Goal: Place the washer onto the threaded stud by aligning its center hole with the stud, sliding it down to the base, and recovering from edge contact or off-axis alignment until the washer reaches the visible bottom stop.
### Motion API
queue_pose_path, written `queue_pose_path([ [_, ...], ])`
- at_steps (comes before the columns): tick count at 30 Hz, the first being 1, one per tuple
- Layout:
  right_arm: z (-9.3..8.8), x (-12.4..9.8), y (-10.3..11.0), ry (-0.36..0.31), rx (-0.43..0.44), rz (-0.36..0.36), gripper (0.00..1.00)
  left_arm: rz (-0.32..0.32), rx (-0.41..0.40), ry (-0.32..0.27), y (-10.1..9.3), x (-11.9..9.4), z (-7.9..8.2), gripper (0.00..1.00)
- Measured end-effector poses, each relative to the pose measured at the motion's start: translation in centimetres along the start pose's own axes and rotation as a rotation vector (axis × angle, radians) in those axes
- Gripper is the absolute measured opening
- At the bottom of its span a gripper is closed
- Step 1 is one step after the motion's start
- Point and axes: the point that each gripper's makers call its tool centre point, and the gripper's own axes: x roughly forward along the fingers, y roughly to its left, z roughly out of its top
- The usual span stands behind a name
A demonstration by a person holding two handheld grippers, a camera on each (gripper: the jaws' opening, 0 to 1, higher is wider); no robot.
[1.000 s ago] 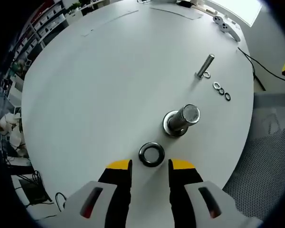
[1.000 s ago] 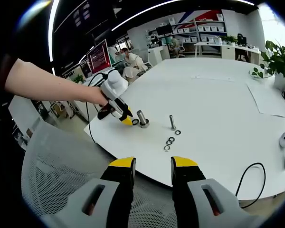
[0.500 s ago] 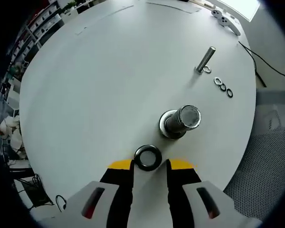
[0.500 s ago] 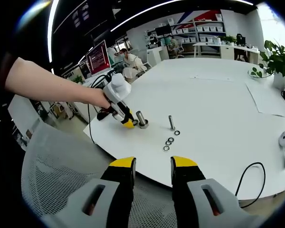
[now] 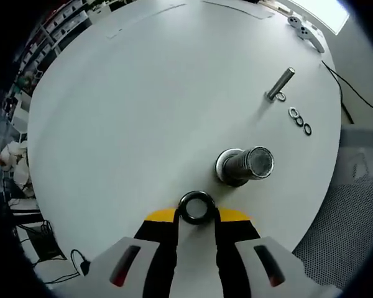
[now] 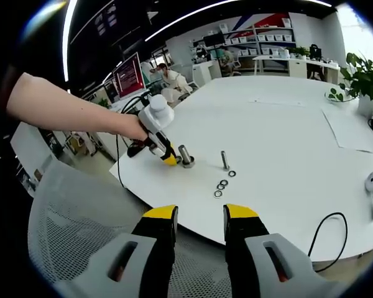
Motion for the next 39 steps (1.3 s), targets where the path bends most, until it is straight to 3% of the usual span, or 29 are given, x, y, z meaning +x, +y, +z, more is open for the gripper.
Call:
queue_pose_path([
  [6, 0.04, -0.05, 0.01, -0.002, 0.002, 0.0, 0.32, -0.001, 0.015, -0.022, 0.09, -0.01, -0.05, 0.2],
  [17, 0.11, -0.04, 0.03, -0.007, 0.003, 0.003, 0.32, -0.007, 0.035, 0.018, 0.07, -0.14, -0.63, 0.21],
  [31, 0.17, -0.03, -0.01, -0.009, 0.006, 0.002, 0.32, -0.001, -0.026, 0.086, -0.15, -0.07, -0.5, 0.25],
  [39, 0.17, -0.07, -0.05, -0.013, 0.011, 0.0, 0.32, -0.005, -0.079, 0.078, 0.18, -0.04, -0.46, 0.24],
])
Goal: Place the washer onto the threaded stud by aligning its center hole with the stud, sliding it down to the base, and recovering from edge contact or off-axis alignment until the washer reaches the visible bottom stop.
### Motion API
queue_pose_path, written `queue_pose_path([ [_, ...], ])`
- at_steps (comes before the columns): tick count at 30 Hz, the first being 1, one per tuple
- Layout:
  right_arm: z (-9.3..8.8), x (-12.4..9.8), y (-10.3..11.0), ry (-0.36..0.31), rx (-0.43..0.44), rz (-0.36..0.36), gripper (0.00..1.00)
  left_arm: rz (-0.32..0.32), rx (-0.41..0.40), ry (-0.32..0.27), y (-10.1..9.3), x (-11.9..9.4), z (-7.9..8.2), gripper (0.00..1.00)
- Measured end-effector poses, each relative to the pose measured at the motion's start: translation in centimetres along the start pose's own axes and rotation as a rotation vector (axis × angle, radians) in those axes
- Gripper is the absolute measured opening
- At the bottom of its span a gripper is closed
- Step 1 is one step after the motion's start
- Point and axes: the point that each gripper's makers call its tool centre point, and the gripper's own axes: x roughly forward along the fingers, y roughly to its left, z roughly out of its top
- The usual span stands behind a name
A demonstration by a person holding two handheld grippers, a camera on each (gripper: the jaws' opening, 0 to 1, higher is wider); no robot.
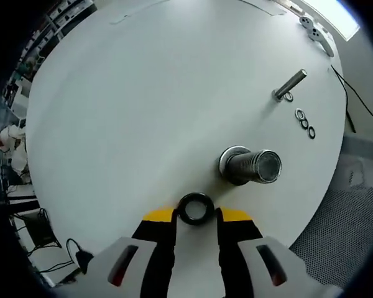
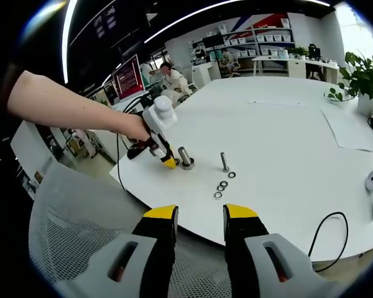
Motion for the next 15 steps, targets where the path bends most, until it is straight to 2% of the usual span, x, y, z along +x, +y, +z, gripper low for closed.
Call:
queue_pose_path([
  [5, -0.05, 0.04, 0.08, 0.005, -0.005, 0.004, 0.32, 0.013, -0.084, -0.003, 0.09, 0.02, 0.12, 0.22],
  [15, -0.05, 0.03, 0.06, 0.004, -0.004, 0.003, 0.32, 0.02, -0.045, 0.005, -0.16, 0.04, 0.11, 0.21],
])
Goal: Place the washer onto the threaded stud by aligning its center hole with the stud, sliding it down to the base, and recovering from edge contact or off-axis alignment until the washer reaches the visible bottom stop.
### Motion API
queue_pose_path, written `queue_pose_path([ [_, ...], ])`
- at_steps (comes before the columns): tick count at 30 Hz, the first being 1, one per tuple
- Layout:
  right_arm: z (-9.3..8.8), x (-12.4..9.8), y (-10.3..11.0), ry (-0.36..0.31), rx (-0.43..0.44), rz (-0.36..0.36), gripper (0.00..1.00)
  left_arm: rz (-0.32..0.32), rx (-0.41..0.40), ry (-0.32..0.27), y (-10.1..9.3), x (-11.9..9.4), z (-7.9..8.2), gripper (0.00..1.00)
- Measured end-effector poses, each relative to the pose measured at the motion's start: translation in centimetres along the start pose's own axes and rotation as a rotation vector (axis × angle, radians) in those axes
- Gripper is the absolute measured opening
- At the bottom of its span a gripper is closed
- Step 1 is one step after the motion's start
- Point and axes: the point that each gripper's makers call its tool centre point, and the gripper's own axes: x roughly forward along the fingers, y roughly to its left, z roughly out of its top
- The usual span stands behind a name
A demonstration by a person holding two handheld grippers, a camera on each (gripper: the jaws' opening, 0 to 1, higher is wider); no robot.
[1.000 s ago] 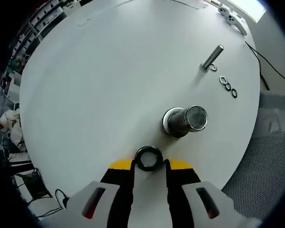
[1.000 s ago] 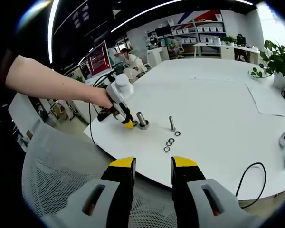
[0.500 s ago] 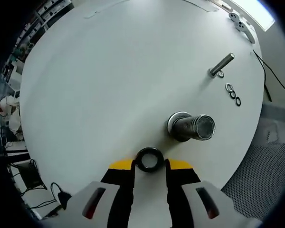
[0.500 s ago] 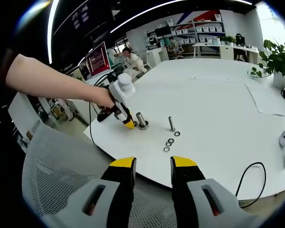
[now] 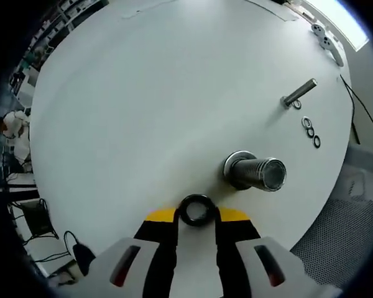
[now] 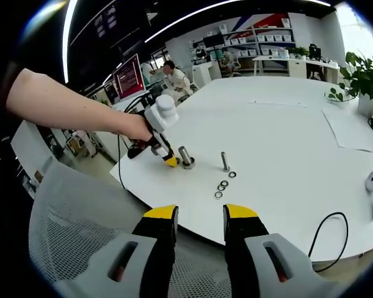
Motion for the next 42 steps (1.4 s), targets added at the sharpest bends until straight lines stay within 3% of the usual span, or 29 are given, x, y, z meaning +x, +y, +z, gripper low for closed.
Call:
queue_pose_path([
  [8, 0.1, 0.0, 0.0, -0.003, 0.002, -0.002, 0.32, 0.004, -0.005, -0.043, 0.0, -0.1, -0.1, 0.19],
  [14, 0.1, 0.0, -0.1, -0.005, 0.004, -0.002, 0.32, 0.006, -0.01, -0.125, 0.1, -0.2, -0.3, 0.19],
  [24, 0.1, -0.1, 0.0, -0.004, 0.003, -0.002, 0.32, 0.004, 0.061, -0.128, 0.0, -0.3, -0.6, 0.18],
  [33, 0.1, 0.0, 0.0, -0.003, 0.001, 0.002, 0.32, -0.002, 0.05, -0.2, 0.3, -2.3, 0.0, 0.18],
  [42, 0.0, 0.0, 0.1, 0.0, -0.004, 0.007, 0.32, -0.005, 0.082, -0.311, -0.4, -6.1, 1.9, 0.19],
])
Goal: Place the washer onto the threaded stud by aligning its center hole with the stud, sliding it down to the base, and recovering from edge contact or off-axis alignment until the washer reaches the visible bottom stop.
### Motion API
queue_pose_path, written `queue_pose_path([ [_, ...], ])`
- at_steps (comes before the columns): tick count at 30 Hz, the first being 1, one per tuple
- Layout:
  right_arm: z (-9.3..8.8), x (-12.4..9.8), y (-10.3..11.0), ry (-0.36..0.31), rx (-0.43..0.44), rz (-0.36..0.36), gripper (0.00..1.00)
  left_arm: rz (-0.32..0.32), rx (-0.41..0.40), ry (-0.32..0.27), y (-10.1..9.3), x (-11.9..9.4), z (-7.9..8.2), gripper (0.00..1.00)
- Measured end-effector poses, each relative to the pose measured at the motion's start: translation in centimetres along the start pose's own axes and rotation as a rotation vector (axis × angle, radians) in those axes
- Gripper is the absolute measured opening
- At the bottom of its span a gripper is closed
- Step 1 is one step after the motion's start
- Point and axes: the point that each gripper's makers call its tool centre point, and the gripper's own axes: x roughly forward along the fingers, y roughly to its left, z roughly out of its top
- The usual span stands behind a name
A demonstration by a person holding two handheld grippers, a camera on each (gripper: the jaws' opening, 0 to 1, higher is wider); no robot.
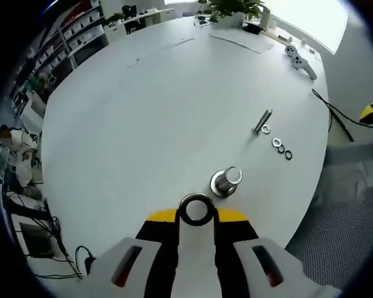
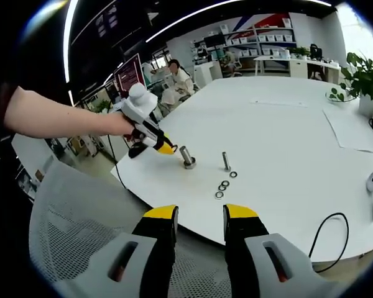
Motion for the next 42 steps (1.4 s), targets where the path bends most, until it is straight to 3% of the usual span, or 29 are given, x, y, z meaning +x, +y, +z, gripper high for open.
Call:
queue_pose_path([
  [6, 0.1, 0.0, 0.0, -0.009, 0.004, 0.0, 0.32, -0.024, 0.034, -0.038, -1.0, -1.5, 2.2, 0.19],
  [10, 0.2, -0.1, 0.0, -0.016, 0.006, 0.002, 0.32, -0.028, 0.106, -0.051, -2.0, -1.3, 3.3, 0.19],
  [16, 0.3, -0.2, 0.0, -0.025, 0.011, 0.002, 0.32, -0.031, 0.193, -0.005, -3.4, 0.2, 3.2, 0.19],
  [29, 0.5, -0.3, -0.2, -0.041, 0.024, -0.005, 0.32, -0.034, 0.244, 0.051, -3.6, 1.7, 2.8, 0.19],
  [42, 0.6, -0.3, -0.3, -0.045, 0.025, -0.006, 0.32, -0.043, 0.178, 0.098, -3.5, 4.5, 1.6, 0.19],
])
